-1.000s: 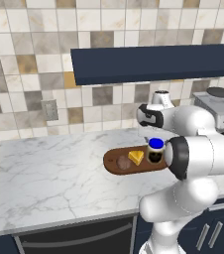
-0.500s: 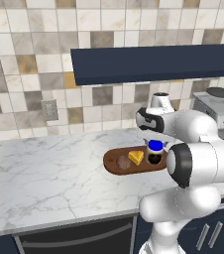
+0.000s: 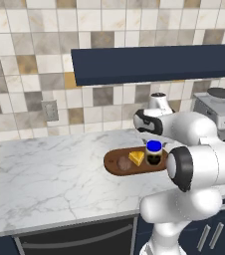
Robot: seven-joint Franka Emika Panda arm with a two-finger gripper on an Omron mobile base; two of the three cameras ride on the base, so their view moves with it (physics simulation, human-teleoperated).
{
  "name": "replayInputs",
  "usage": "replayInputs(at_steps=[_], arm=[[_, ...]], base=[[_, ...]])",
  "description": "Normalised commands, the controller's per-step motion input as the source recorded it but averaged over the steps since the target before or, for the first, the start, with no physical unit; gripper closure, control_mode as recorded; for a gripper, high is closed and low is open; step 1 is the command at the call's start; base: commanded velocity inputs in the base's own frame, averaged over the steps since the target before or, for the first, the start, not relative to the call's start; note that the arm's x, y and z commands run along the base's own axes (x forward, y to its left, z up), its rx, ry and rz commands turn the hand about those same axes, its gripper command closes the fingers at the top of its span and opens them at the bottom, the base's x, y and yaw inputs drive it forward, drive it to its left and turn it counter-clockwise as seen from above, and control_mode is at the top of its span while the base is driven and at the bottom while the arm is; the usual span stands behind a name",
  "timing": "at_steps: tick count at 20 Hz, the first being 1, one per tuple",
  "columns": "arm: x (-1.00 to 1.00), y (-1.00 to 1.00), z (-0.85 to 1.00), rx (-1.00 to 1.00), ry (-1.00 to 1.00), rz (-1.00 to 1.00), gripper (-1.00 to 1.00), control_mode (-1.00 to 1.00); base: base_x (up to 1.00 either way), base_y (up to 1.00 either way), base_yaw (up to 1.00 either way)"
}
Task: Retrieve the reheated potato from the microwave, then place the potato, cheese, and condiment on the cutting board.
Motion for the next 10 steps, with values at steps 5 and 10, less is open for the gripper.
replayInputs(at_steps=[5, 10], arm=[[0.25, -0.15, -0.39, 0.00, 0.01, -0.10, -1.00, -1.00], [0.31, -0.20, -0.28, 0.00, 0.00, -0.09, -1.00, -1.00]], base=[[0.00, 0.00, 0.00], [0.00, 0.00, 0.00]])
